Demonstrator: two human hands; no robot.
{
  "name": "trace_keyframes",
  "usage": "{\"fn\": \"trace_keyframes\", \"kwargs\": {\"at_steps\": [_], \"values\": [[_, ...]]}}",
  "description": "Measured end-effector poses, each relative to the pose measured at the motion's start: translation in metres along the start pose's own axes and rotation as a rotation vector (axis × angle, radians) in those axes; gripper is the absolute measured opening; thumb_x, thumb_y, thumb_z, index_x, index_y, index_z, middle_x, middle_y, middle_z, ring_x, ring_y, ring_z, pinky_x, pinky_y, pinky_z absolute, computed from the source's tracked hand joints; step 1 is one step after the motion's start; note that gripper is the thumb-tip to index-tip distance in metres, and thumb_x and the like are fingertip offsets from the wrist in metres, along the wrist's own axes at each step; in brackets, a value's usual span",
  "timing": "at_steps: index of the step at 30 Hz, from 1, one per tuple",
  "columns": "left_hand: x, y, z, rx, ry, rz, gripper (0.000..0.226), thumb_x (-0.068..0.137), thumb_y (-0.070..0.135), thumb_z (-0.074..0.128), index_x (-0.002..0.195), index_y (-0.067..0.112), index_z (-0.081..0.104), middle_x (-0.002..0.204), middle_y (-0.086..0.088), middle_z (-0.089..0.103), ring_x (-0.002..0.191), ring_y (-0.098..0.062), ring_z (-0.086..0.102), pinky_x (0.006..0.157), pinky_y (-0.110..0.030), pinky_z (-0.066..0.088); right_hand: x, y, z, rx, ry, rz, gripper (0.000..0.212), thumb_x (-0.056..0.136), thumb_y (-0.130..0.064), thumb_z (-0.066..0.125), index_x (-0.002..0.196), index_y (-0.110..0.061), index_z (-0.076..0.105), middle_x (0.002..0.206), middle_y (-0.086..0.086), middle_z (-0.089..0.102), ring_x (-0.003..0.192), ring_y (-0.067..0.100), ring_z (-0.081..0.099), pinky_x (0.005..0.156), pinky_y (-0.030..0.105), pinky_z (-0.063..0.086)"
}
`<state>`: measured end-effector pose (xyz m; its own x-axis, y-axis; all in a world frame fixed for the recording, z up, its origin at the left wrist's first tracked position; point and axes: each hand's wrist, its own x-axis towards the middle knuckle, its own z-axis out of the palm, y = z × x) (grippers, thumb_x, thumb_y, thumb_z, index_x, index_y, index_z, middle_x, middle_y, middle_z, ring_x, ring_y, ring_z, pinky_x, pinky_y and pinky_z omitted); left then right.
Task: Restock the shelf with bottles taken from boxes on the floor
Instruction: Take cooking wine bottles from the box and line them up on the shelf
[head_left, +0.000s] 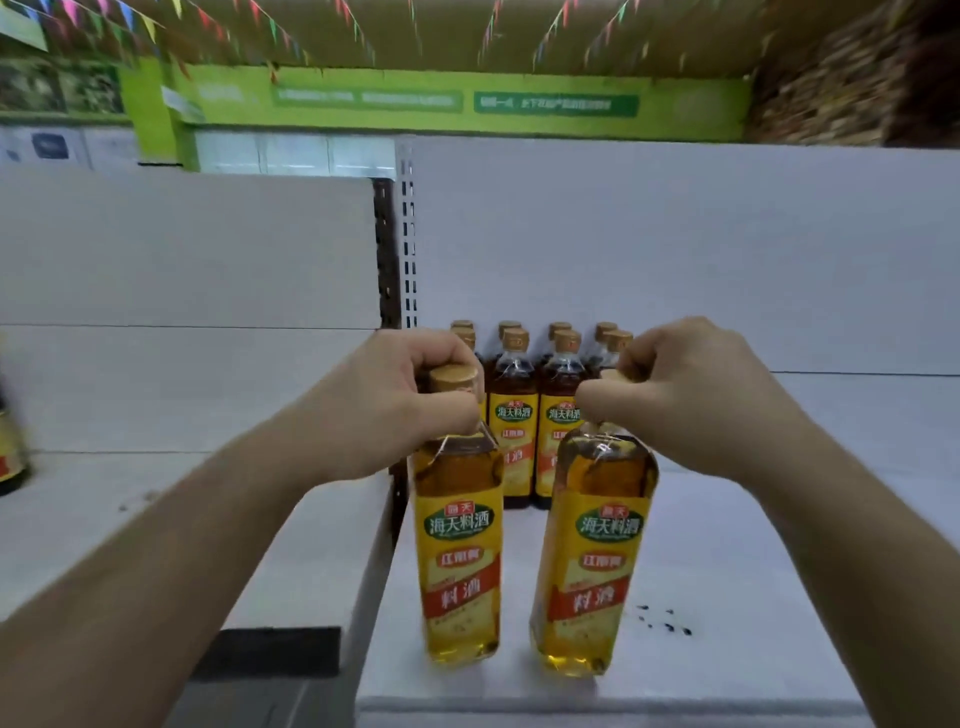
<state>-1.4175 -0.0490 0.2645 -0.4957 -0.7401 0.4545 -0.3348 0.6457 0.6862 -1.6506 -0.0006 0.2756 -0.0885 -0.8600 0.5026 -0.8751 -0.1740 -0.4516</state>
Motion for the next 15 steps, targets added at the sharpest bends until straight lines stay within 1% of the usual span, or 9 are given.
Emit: {"fn": "trace_keyframes", "kwargs": {"at_steps": [1,3,5,9,13,15], "values": [[0.002,-0.005,-0.002,-0.002,-0.016,0.009,0.004,0.082,0.014,0.071,0.083,0.016,0.068,0.064,0.012,0.059,0.062,-0.002,0.060,0.054,-0.015,0.046,0.002,-0.002,0.006,-0.013,-0.008,0.011,0.041,0.071,-0.041,0.071,0.053,-0.011,0.050,0.050,0.003,0.041,0.049,0.018,0.036,0.049,0.031,0.031],[0.006,-0.015,-0.004,0.008,-0.036,0.022,0.011,0.087,0.005,0.070,0.084,0.016,0.067,0.064,0.014,0.059,0.065,-0.002,0.061,0.055,-0.014,0.046,0.006,-0.005,0.015,-0.027,-0.017,0.036,0.044,0.072,-0.041,0.072,0.056,-0.007,0.050,0.051,0.003,0.040,0.049,0.018,0.036,0.050,0.033,0.033],[0.009,-0.023,-0.007,0.016,-0.048,0.023,0.014,0.087,0.005,0.069,0.084,0.019,0.067,0.066,0.015,0.060,0.068,-0.002,0.062,0.057,-0.015,0.047,0.009,-0.007,0.022,-0.034,-0.015,0.064,0.045,0.073,-0.042,0.073,0.059,-0.004,0.053,0.053,0.004,0.043,0.050,0.019,0.038,0.050,0.032,0.033],[0.014,-0.034,-0.010,-0.019,-0.070,0.029,0.018,0.088,0.005,0.069,0.082,0.022,0.067,0.066,0.016,0.060,0.068,0.000,0.062,0.057,-0.014,0.047,0.012,-0.012,0.031,-0.045,0.002,0.090,0.041,0.073,-0.041,0.073,0.055,-0.011,0.052,0.051,0.002,0.043,0.050,0.018,0.039,0.049,0.030,0.032],[0.018,-0.040,-0.009,-0.029,-0.067,0.038,0.018,0.087,0.005,0.069,0.083,0.023,0.067,0.066,0.016,0.060,0.066,0.000,0.060,0.056,-0.012,0.044,0.014,-0.016,0.037,-0.047,-0.014,0.106,0.044,0.073,-0.043,0.072,0.064,-0.002,0.060,0.053,0.002,0.043,0.050,0.018,0.038,0.050,0.030,0.032],[0.019,-0.043,-0.007,-0.029,-0.072,0.048,0.016,0.087,0.006,0.069,0.084,0.021,0.067,0.067,0.014,0.061,0.067,0.000,0.061,0.056,-0.013,0.046,0.014,-0.017,0.038,-0.032,-0.020,0.113,0.040,0.073,-0.044,0.072,0.061,-0.008,0.059,0.052,0.000,0.042,0.048,0.017,0.038,0.048,0.028,0.031]]}}
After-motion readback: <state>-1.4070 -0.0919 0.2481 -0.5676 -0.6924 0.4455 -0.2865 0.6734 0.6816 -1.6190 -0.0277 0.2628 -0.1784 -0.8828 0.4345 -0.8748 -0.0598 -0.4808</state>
